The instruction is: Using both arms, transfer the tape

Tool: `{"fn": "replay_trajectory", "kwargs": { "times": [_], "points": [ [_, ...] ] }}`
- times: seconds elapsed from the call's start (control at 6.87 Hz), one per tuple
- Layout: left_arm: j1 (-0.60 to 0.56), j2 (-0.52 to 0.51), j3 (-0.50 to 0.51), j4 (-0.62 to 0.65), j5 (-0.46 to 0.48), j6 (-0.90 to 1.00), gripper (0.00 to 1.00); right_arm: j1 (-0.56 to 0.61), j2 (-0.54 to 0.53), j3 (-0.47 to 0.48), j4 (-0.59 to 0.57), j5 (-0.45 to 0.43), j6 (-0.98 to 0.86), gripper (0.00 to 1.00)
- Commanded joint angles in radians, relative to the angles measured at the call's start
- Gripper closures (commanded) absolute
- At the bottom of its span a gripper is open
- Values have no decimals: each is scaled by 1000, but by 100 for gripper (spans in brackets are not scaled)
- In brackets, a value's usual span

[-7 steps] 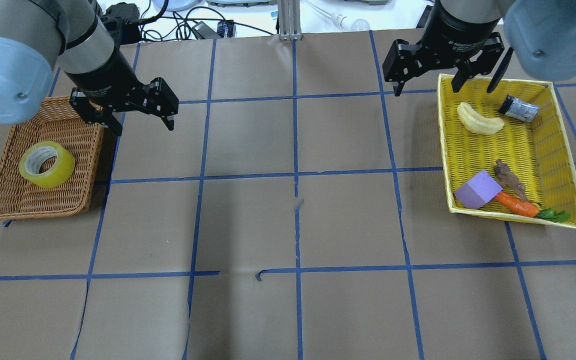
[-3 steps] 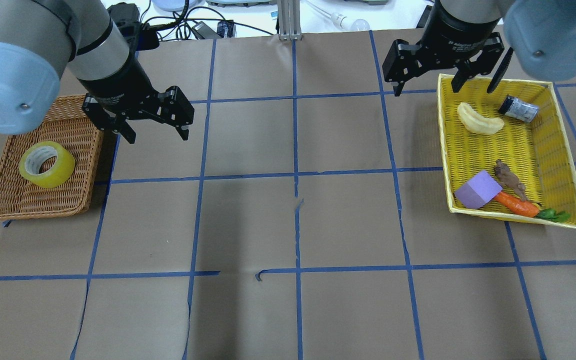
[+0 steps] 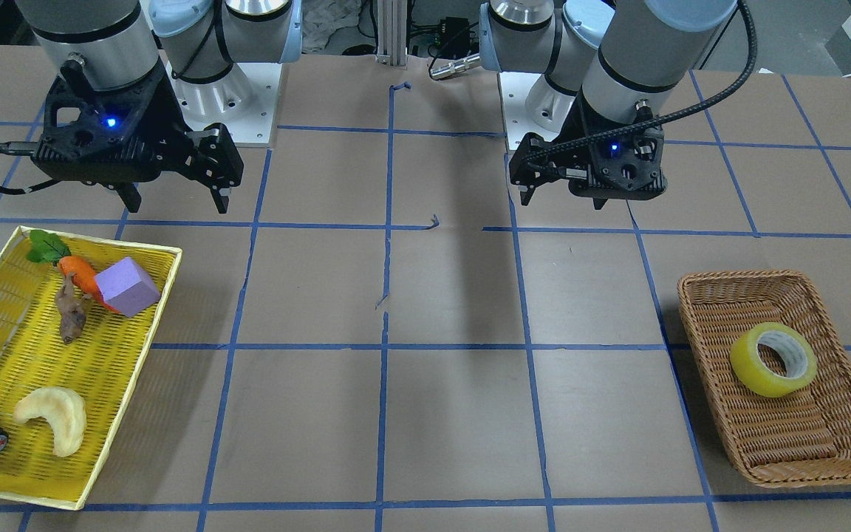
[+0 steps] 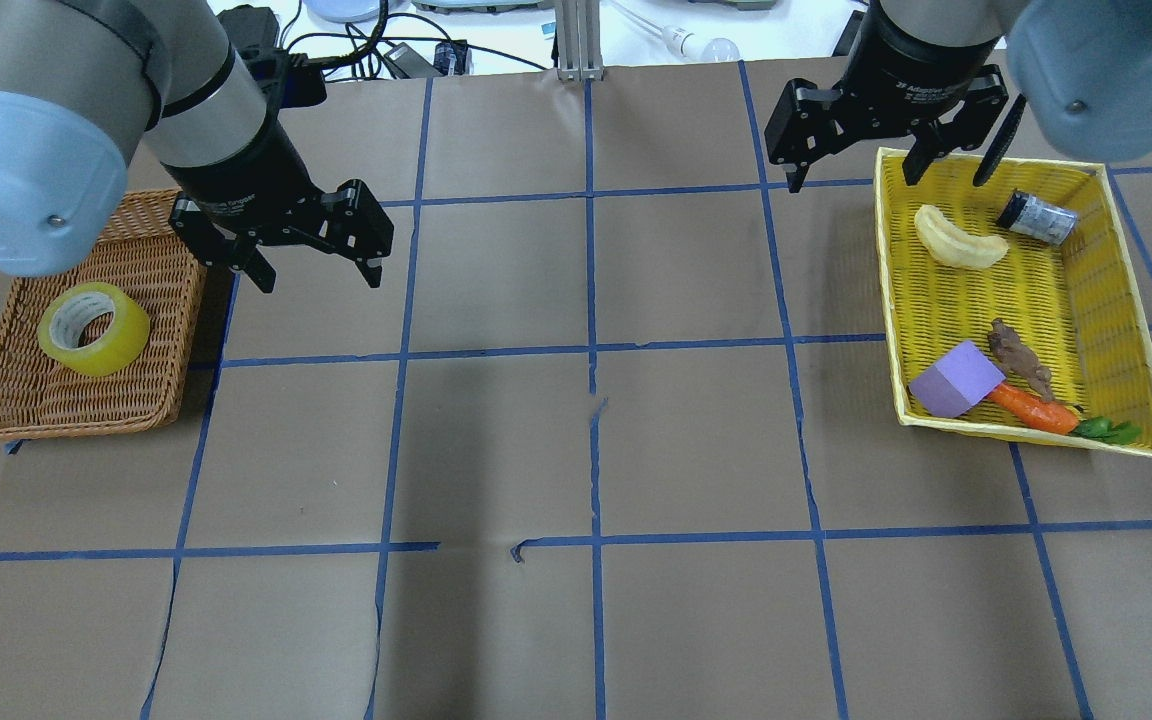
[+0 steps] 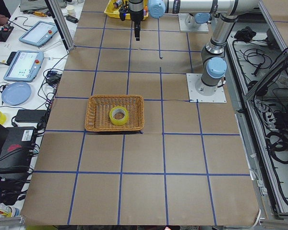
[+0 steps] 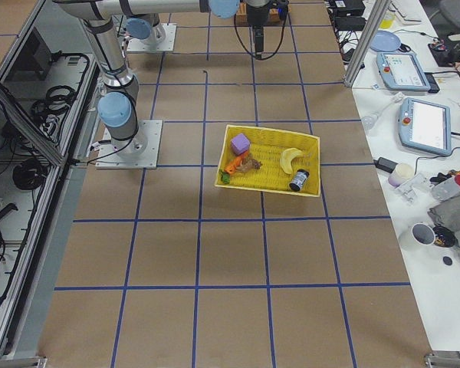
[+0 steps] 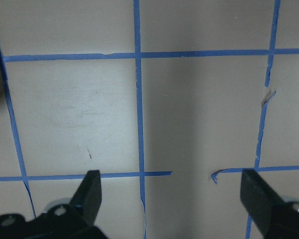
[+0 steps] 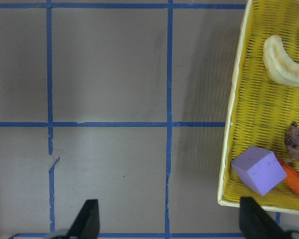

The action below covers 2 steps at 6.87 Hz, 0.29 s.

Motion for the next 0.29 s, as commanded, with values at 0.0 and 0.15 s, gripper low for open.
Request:
{"fn": "replay_trajectory", "kwargs": {
  "times": [0.0,0.15],
  "points": [
    [0,1,-1,-2,2,1,0,0,-1,0,0,0,0,0],
    [0,1,-1,-2,2,1,0,0,-1,0,0,0,0,0]
  ]
}}
